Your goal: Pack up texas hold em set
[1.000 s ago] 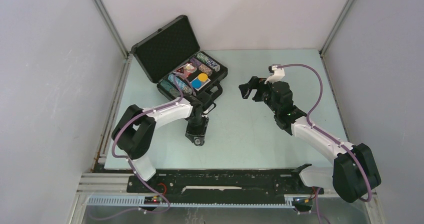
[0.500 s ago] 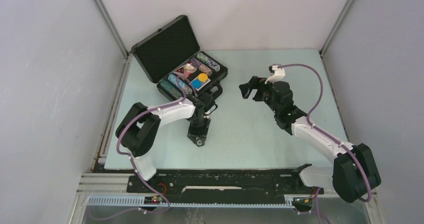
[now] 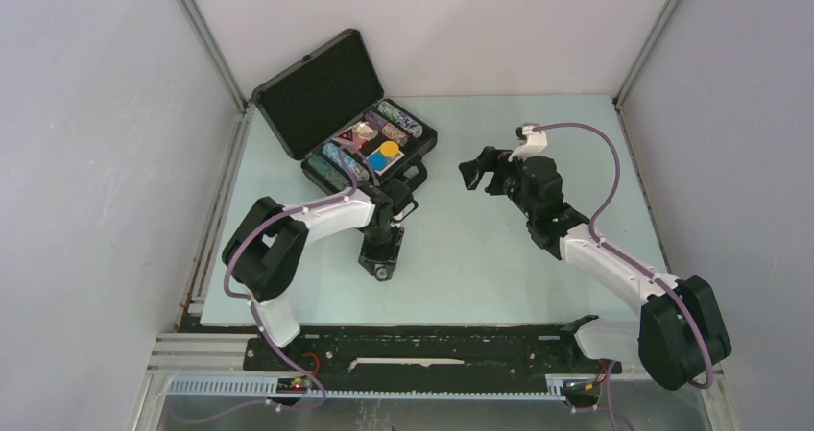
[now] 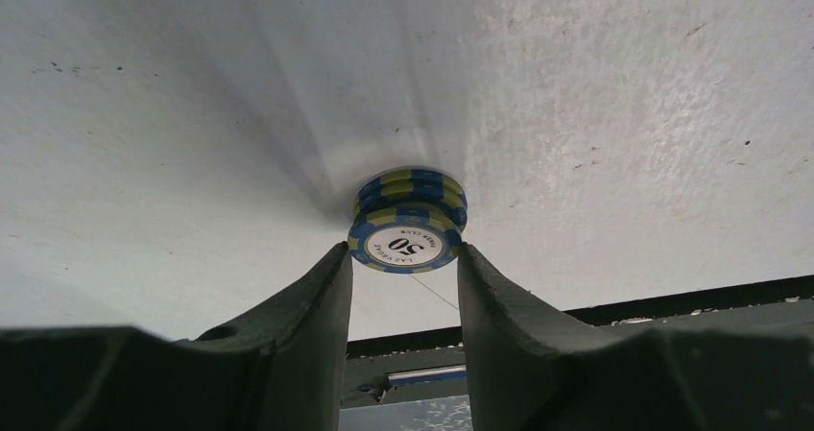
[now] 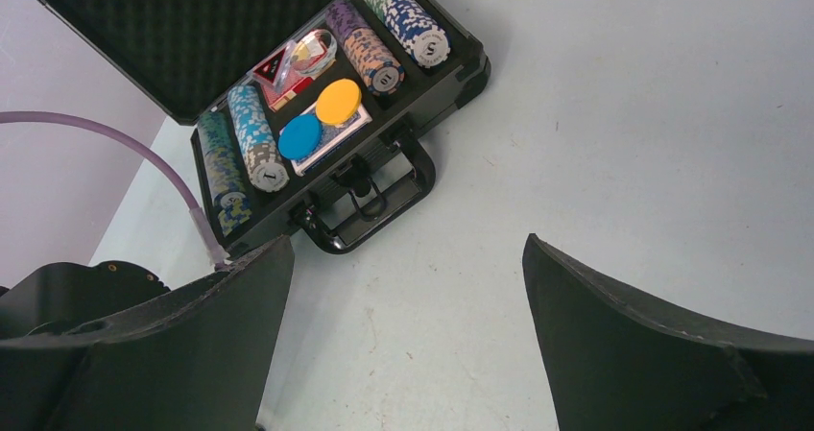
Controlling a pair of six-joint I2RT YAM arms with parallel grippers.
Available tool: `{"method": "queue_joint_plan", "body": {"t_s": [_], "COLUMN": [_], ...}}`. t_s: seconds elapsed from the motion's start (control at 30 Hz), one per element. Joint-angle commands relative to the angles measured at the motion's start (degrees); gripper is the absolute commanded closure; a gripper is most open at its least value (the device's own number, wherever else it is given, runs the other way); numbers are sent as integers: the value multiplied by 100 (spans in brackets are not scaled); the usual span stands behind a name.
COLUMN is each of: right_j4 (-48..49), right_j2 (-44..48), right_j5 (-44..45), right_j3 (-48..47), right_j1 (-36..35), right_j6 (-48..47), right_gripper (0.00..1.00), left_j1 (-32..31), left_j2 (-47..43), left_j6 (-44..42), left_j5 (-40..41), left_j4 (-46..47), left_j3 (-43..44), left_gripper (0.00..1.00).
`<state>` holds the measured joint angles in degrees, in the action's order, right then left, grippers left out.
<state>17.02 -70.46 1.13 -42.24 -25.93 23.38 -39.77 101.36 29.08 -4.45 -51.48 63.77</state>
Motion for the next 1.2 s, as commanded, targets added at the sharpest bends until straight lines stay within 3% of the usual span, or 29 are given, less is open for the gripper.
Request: {"method": "queue_joint_plan", "body": {"t_s": [0.0, 0.23, 0.5, 0.63, 0.77, 0.93, 1.17], "right_j4": [241, 234, 206, 229, -173, -1159, -3837], "right_j2": [111, 120, 98, 52, 143, 122, -1094], "right_j5": [3, 2, 19, 14, 130, 228, -370], "right_j3": [23, 27, 23, 23, -11, -384, -2047], "right_j1": [44, 44, 31, -13, -36, -117, -886], "right_j6": [60, 46, 40, 20, 101, 485, 1387], "right_gripper": [2, 2, 2, 1, 1, 0, 0], "left_j1": [-30, -31, -22, -6, 92, 134, 162], "left_j2": [23, 19, -299, -755, -1788, -3843, -5894], "left_j6": [29, 12, -33, -45, -296, -546, -1152], "left_j5": [92, 60, 38, 401, 1050, 2001, 2743], "left_j4": [77, 59, 85, -12, -216, 152, 1677], "left_j3": [367, 409, 41, -91, -51, -296, -1037], "left_gripper": [53, 52, 38, 32, 25, 14, 4]}}
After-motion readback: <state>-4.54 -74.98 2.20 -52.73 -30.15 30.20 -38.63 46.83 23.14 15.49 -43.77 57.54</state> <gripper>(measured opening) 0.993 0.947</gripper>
